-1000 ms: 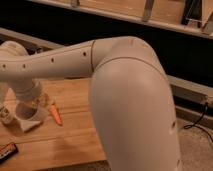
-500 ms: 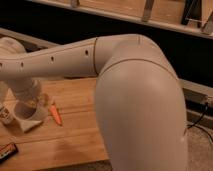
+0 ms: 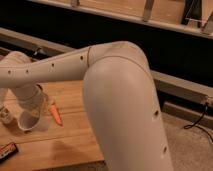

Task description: Pick up the ceramic cup

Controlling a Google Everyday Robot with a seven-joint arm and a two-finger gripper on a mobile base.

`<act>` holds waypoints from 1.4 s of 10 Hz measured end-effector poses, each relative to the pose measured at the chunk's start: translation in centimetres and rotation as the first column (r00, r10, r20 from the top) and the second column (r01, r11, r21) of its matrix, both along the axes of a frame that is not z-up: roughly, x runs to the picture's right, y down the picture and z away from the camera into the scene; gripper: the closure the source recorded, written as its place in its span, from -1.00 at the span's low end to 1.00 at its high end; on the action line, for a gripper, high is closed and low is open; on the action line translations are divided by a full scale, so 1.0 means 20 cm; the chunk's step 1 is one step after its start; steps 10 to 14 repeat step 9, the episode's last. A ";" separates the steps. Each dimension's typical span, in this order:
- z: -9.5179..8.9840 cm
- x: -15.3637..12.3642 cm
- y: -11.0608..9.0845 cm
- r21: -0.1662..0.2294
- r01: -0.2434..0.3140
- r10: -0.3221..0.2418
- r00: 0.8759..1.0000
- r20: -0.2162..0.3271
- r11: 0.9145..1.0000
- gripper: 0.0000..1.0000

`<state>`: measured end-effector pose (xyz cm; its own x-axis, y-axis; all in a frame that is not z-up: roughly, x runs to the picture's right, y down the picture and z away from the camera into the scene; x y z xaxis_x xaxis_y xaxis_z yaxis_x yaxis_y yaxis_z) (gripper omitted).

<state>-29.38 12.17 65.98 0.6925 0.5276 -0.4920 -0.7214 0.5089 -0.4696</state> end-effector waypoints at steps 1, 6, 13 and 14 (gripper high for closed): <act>0.07 -0.02 0.06 -0.036 0.010 -0.009 1.000 0.013 0.999 1.00; 0.35 -0.02 0.23 -0.136 -0.020 0.030 0.997 0.077 0.990 1.00; 0.39 -0.03 0.25 -0.125 0.009 0.008 0.990 0.140 0.992 1.00; 0.39 -0.03 0.25 -0.125 0.009 0.008 0.990 0.140 0.992 1.00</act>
